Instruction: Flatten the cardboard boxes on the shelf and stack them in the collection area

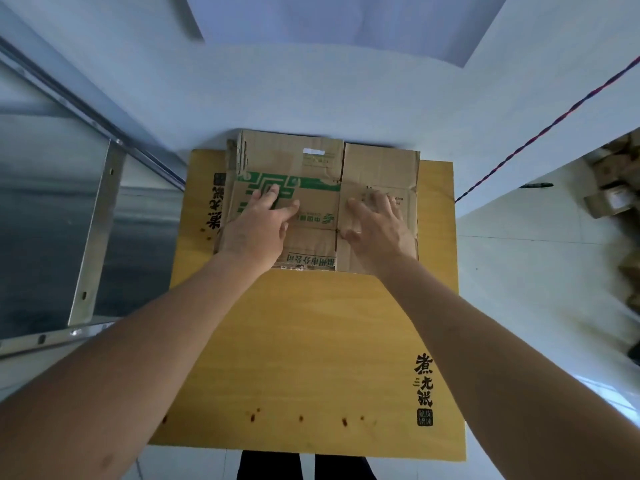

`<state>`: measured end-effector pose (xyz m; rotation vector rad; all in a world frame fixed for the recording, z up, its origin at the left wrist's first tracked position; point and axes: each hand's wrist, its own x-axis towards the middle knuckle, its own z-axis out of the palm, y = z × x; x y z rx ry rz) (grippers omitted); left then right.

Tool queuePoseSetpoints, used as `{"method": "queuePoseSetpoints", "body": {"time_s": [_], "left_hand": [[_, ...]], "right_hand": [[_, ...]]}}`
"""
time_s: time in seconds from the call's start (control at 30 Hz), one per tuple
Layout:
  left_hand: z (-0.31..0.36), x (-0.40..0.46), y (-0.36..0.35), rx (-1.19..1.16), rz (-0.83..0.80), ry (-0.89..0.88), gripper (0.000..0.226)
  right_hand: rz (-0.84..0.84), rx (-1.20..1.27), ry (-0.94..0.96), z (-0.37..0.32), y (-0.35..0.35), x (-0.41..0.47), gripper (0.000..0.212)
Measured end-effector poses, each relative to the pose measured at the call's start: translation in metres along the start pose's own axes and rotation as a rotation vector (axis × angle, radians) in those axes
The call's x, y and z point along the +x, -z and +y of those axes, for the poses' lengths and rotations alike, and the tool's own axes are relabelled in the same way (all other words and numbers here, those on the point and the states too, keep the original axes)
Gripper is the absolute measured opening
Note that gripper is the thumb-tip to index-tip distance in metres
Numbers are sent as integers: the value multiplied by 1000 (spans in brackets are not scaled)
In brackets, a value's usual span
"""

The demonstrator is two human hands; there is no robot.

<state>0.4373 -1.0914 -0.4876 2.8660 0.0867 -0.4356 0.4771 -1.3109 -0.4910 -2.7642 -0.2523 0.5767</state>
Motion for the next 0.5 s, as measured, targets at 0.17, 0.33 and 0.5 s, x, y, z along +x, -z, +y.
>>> {"method": "queuePoseSetpoints", "body": {"time_s": [0.17,0.33,0.5], "left_hand": [[-2,3,-7,35,-33,16,51],[3,5,6,77,-130,11,52],[15,-5,36,130,-151,-24,63]], "right_hand": [[-21,-10,-26,2,-8,3,60],[-54,-7,-33,-2,-1,1,66],[58,1,-11,-24,17,-18,60]]}}
